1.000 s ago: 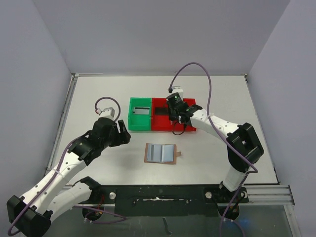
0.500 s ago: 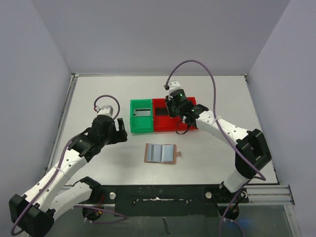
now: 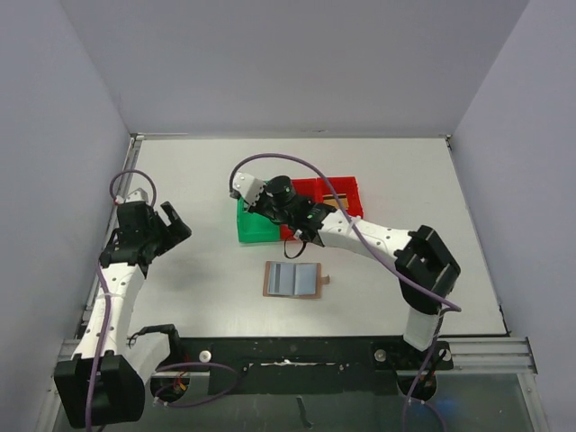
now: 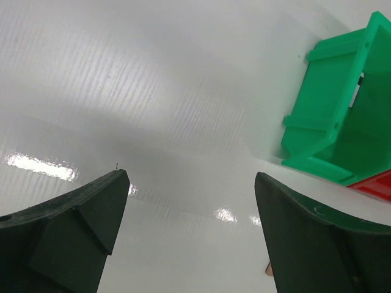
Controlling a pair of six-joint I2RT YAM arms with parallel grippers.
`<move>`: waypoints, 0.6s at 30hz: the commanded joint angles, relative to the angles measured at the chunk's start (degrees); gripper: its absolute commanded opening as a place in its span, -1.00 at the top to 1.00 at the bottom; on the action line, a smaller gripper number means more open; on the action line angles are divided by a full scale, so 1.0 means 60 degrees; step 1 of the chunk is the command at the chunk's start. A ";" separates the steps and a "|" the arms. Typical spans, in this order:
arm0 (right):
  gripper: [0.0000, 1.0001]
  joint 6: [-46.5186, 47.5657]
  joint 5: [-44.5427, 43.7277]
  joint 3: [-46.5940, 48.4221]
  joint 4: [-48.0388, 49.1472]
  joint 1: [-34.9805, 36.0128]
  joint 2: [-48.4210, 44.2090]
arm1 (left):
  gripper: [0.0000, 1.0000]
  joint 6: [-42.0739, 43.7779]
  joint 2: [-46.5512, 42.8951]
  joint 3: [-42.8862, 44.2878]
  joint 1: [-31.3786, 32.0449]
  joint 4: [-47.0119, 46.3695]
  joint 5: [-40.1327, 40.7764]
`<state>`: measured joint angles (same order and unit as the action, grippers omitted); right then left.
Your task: Take the credit cards out of the card holder
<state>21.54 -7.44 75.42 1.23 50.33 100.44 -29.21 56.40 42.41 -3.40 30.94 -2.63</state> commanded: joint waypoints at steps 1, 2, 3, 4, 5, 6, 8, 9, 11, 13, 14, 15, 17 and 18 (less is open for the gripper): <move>1.00 0.2310 -0.0425 0.0894 0.0294 0.0012 0.0739 | -0.68 0.0198 -0.0624 -0.0061 -0.0414 -0.0762 -0.0473; 1.00 0.2635 -0.0372 0.0882 0.0342 0.0030 0.0836 | -0.67 0.0176 -0.0736 -0.0099 -0.0415 -0.0786 -0.0486; 1.00 0.2907 -0.0327 0.0854 0.0456 0.0046 0.0918 | -0.68 0.0155 -0.0819 -0.0146 -0.0415 -0.0814 -0.0540; 1.00 0.3080 -0.0241 0.0867 0.0558 0.0046 0.0989 | -0.68 0.0139 -0.0906 -0.0198 -0.0415 -0.0840 -0.0584; 1.00 0.3250 -0.0106 0.0915 0.0509 0.0025 0.1058 | -0.68 0.0137 -0.0969 -0.0210 -0.0415 -0.0861 -0.0623; 1.00 0.3432 0.0167 0.0965 0.0446 0.0010 0.1125 | -0.68 0.0137 -0.1002 -0.0222 -0.0415 -0.0884 -0.0657; 1.00 0.3699 0.0366 0.1120 0.0287 -0.0021 0.1270 | -0.68 0.0152 -0.1020 -0.0228 -0.0415 -0.0917 -0.0733; 1.00 0.3770 0.0382 0.1247 0.0176 -0.0023 0.1358 | -0.68 0.0165 -0.1014 -0.0243 -0.0415 -0.0933 -0.0784; 1.00 0.3892 0.0388 0.1490 -0.0047 -0.0053 0.1597 | -0.68 0.0177 -0.1004 -0.0245 -0.0415 -0.0966 -0.0823; 1.00 0.3868 0.0459 0.1651 -0.0145 -0.0091 0.1744 | -0.68 0.0181 -0.0997 -0.0254 -0.0415 -0.0967 -0.0830; 1.00 0.3844 0.0476 0.1710 -0.0162 -0.0116 0.1804 | -0.68 0.0181 -0.0996 -0.0231 -0.0415 -0.0967 -0.0829; 1.00 0.3827 0.0434 0.1775 -0.0180 -0.0125 0.1874 | -0.68 0.0192 -0.1013 -0.0241 -0.0415 -0.0967 -0.0809; 1.00 0.3834 0.0289 0.1937 -0.0307 -0.0169 0.2017 | -0.68 0.0196 -0.1048 -0.0249 -0.0415 -0.0980 -0.0795; 1.00 0.3836 0.0208 0.2010 -0.0370 -0.0197 0.2104 | -0.68 0.0196 -0.1074 -0.0251 -0.0415 -0.0981 -0.0781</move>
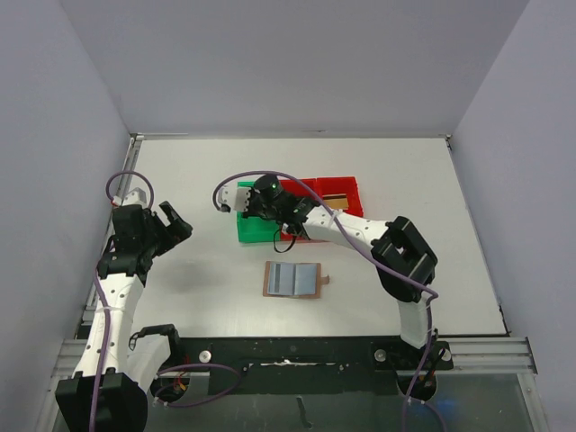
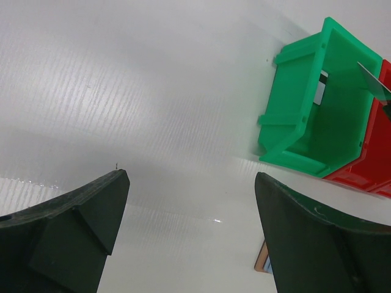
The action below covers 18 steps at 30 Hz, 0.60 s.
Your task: Take the credit cards out of the card holder
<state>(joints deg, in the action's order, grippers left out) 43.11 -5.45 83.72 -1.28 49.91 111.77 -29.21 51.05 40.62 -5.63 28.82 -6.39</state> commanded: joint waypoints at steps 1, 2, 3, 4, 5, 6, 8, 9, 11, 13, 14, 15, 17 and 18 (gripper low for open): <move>1.00 0.0241 -0.0163 0.0679 0.0002 -0.0141 0.0288 | -0.68 0.0196 -0.0192 0.0044 -0.0043 -0.0628 -0.0149; 1.00 0.0241 -0.0181 0.0735 -0.0028 -0.0169 0.0341 | -0.68 0.0199 -0.0199 0.0054 -0.0042 -0.0628 -0.0145; 1.00 0.0221 -0.0209 0.0780 -0.0053 -0.0186 0.0406 | -0.68 0.0196 -0.0205 0.0043 -0.0043 -0.0639 -0.0150; 1.00 0.0215 -0.0226 0.0826 -0.0106 -0.0197 0.0458 | -0.68 0.0196 -0.0206 0.0053 -0.0043 -0.0642 -0.0159; 1.00 0.0212 -0.0220 0.0858 -0.0145 -0.0202 0.0503 | -0.68 0.0196 -0.0203 0.0054 -0.0042 -0.0643 -0.0184; 1.00 0.0212 -0.0219 0.0900 -0.0198 -0.0201 0.0547 | -0.68 0.0207 -0.0193 0.0050 -0.0043 -0.0656 -0.0219; 1.00 0.0212 -0.0212 0.0975 -0.0274 -0.0203 0.0667 | -0.68 0.0216 -0.0201 0.0059 -0.0043 -0.0658 -0.0233; 1.00 0.0208 -0.0225 0.1008 -0.0306 -0.0207 0.0716 | -0.68 0.0224 -0.0206 0.0067 -0.0036 -0.0658 -0.0223; 1.00 0.0244 -0.0233 0.1103 -0.0342 -0.0221 0.0898 | -0.68 0.0223 -0.0227 0.0064 -0.0043 -0.0643 -0.0203; 1.00 0.0277 -0.0308 0.1300 -0.0480 -0.0215 0.1110 | -0.68 0.0233 -0.0266 0.0056 -0.0043 -0.0675 -0.0249; 1.00 0.0284 -0.0408 0.1542 -0.0584 -0.0238 0.1266 | -0.68 0.0250 -0.0263 0.0041 -0.0043 -0.0713 -0.0363; 1.00 0.0285 -0.0510 0.1734 -0.0734 -0.0235 0.1397 | -0.68 0.0265 -0.0267 0.0023 -0.0043 -0.0740 -0.0453; 1.00 0.0306 -0.0626 0.2102 -0.1021 -0.0263 0.1665 | -0.68 0.0282 -0.0239 0.0034 -0.0043 -0.0747 -0.0490; 1.00 0.0357 -0.0636 0.2253 -0.1135 -0.0275 0.1773 | -0.68 0.0283 -0.0258 0.0037 -0.0043 -0.0746 -0.0486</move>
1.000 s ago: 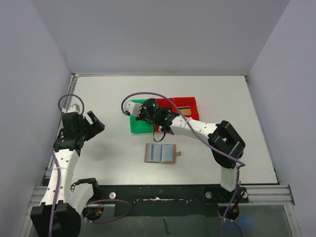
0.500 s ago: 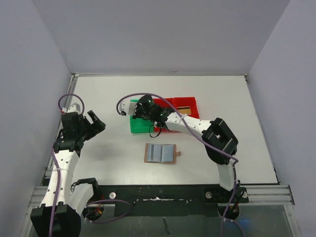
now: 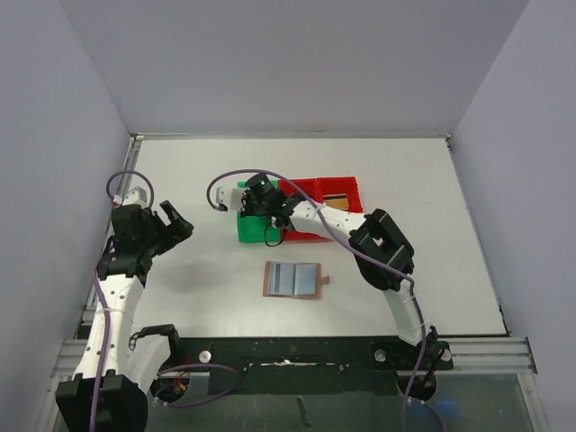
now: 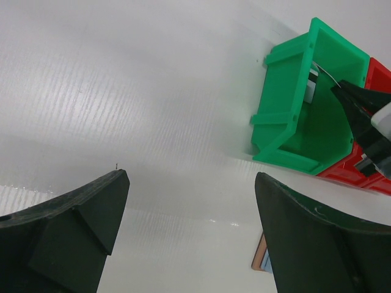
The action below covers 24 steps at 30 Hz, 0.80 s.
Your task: Take the credit cards out of the card holder
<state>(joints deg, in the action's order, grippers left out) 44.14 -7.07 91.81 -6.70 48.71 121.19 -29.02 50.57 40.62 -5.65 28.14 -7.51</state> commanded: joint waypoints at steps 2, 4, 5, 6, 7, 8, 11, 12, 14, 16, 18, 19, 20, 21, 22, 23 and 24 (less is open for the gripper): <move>1.00 0.0289 -0.0437 0.1101 -0.0282 -0.0096 0.0385 | -0.68 0.0252 -0.0184 0.0035 -0.0040 -0.0623 -0.0283; 1.00 0.0439 -0.0461 0.1207 -0.0308 -0.0133 0.0519 | -0.68 0.0251 -0.0208 0.0027 -0.0040 -0.0611 -0.0236; 1.00 0.0514 -0.0438 0.1262 -0.0360 -0.0147 0.0569 | -0.68 0.0251 -0.0210 0.0034 -0.0040 -0.0606 -0.0200; 1.00 0.0578 -0.0426 0.1265 -0.0355 -0.0156 0.0601 | -0.68 0.0251 -0.0219 0.0036 -0.0040 -0.0604 -0.0179; 1.00 0.0619 -0.0456 0.1266 -0.0318 -0.0170 0.0627 | -0.68 0.0251 -0.0226 0.0040 -0.0042 -0.0603 -0.0160; 1.00 0.0646 -0.0450 0.1273 -0.0313 -0.0192 0.0665 | -0.68 0.0251 -0.0228 0.0033 -0.0044 -0.0601 -0.0148; 0.98 0.0709 -0.0368 0.1367 -0.0425 -0.0231 0.0795 | -0.68 0.0264 -0.0232 0.0033 -0.0040 -0.0603 -0.0173; 0.97 0.0714 -0.0324 0.1428 -0.0477 -0.0236 0.0847 | -0.68 0.0273 -0.0222 0.0040 -0.0045 -0.0603 -0.0183; 0.94 0.0749 -0.0316 0.1505 -0.0484 -0.0243 0.0940 | -0.68 0.0280 -0.0219 0.0052 -0.0040 -0.0603 -0.0170; 0.90 0.0805 -0.0319 0.1530 -0.0467 -0.0237 0.1007 | -0.69 0.0295 -0.0224 0.0061 -0.0052 -0.0581 -0.0111; 0.89 0.0919 -0.0260 0.1537 -0.0473 -0.0247 0.1098 | -0.69 0.0303 -0.0246 0.0075 -0.0054 -0.0560 -0.0053; 0.88 0.0971 -0.0250 0.1561 -0.0518 -0.0240 0.1150 | -0.69 0.0296 -0.0255 0.0073 -0.0054 -0.0547 -0.0019; 0.88 0.1014 -0.0218 0.1597 -0.0573 -0.0245 0.1199 | -0.69 0.0299 -0.0261 0.0084 -0.0054 -0.0545 -0.0012; 0.88 0.1052 -0.0232 0.1602 -0.0581 -0.0249 0.1251 | -0.69 0.0295 -0.0255 0.0074 -0.0054 -0.0545 -0.0007; 0.88 0.1099 -0.0259 0.1615 -0.0586 -0.0244 0.1279 | -0.69 0.0295 -0.0245 0.0080 -0.0054 -0.0532 0.0003; 0.85 0.1129 -0.0270 0.1606 -0.0585 -0.0247 0.1292 | -0.69 0.0295 -0.0240 0.0079 -0.0054 -0.0530 0.0019; 0.83 0.1156 -0.0283 0.1610 -0.0583 -0.0251 0.1312 | -0.69 0.0295 -0.0239 0.0074 -0.0047 -0.0530 0.0015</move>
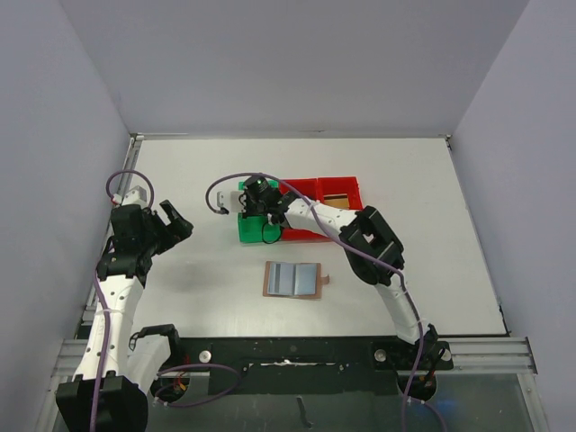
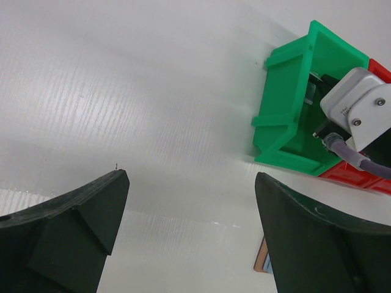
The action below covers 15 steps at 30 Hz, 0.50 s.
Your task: Take the credit cards out of the card holder
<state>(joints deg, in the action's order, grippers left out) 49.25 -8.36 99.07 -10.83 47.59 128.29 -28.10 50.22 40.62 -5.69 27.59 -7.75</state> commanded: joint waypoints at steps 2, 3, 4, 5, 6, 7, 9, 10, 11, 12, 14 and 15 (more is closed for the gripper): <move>0.83 0.0350 -0.0060 0.0435 0.0106 -0.0074 0.0175 | -0.69 0.0142 -0.0183 0.0075 -0.0047 -0.0432 0.0061; 0.83 0.0370 -0.0078 0.0437 0.0119 -0.0080 0.0186 | -0.69 0.0142 -0.0192 0.0071 -0.0047 -0.0438 0.0068; 0.83 0.0394 -0.0095 0.0437 0.0168 -0.0101 0.0194 | -0.69 0.0142 -0.0184 0.0082 -0.0047 -0.0432 0.0069; 0.83 0.0410 -0.0100 0.0450 0.0167 -0.0114 0.0217 | -0.69 0.0142 -0.0194 0.0072 -0.0047 -0.0431 0.0067; 0.81 0.0418 -0.0114 0.0452 0.0173 -0.0111 0.0235 | -0.69 0.0142 -0.0203 0.0084 -0.0047 -0.0438 0.0075; 0.80 0.0432 -0.0126 0.0452 0.0175 -0.0110 0.0263 | -0.69 0.0142 -0.0196 0.0078 -0.0047 -0.0439 0.0072; 0.75 0.0448 -0.0162 0.0441 0.0178 -0.0099 0.0300 | -0.69 0.0142 -0.0201 0.0078 -0.0047 -0.0438 0.0075; 0.75 0.0461 -0.0215 0.0427 0.0181 -0.0096 0.0317 | -0.69 0.0149 -0.0200 0.0073 -0.0047 -0.0439 0.0075; 0.73 0.0455 -0.0274 0.0405 0.0201 -0.0095 0.0322 | -0.69 0.0156 -0.0203 0.0084 -0.0047 -0.0439 0.0070; 0.68 0.0431 -0.0320 0.0374 0.0246 -0.0095 0.0307 | -0.69 0.0156 -0.0197 0.0080 -0.0040 -0.0439 0.0071; 0.63 0.0394 -0.0370 0.0265 0.0322 -0.0103 0.0244 | -0.69 0.0156 -0.0196 0.0075 -0.0047 -0.0438 0.0087; 0.59 0.0370 -0.0338 0.0218 0.0336 -0.0111 0.0191 | -0.69 0.0160 -0.0185 0.0080 -0.0047 -0.0439 0.0082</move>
<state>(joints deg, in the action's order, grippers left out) 51.05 -8.93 99.37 -11.27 47.27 131.07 -28.03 50.04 40.62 -5.69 27.57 -7.70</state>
